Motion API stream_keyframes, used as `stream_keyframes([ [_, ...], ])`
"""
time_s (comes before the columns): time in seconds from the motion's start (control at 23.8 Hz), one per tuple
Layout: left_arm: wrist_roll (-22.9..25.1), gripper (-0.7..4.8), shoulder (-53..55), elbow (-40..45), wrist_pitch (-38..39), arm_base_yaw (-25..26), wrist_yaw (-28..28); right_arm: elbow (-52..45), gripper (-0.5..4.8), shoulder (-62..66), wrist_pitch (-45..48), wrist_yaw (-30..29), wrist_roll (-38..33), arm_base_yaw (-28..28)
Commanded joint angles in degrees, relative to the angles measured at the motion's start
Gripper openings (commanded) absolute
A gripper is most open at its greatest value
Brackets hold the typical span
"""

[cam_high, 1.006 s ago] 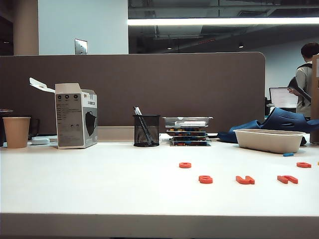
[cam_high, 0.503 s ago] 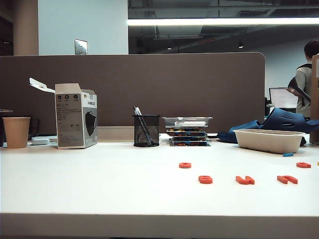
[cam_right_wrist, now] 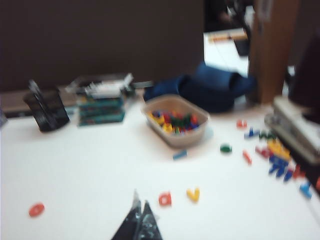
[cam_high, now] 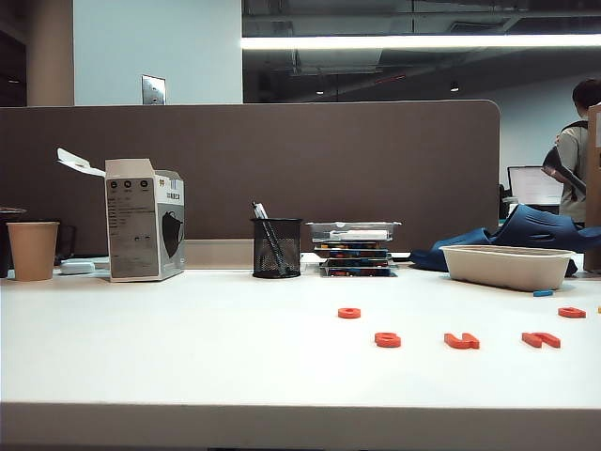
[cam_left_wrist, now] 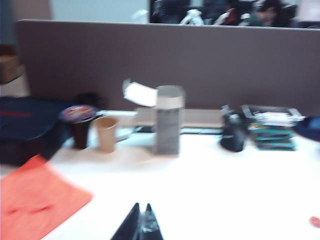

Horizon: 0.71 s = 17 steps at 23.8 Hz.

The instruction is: Select the appropriate letters from the row of letter magnets placed on the table to arrange into the word "sun".

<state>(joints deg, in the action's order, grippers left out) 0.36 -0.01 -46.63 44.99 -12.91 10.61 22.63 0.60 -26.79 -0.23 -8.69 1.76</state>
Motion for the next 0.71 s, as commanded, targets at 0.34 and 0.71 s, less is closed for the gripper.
stream_keyframes([
  [0.34, 6.7, -0.06, 0.2, 24.5, -32.4, 0.1, -6.0, -14.3, -0.07, -0.7, 16.6, -1.7, 7.3, 0.8],
  [0.71, 6.3, -0.06, 0.2, 44.4, -54.8, 0.1, -9.6, -22.7, -0.07, -0.7, 24.7, -2.9, 11.3, 0.8],
])
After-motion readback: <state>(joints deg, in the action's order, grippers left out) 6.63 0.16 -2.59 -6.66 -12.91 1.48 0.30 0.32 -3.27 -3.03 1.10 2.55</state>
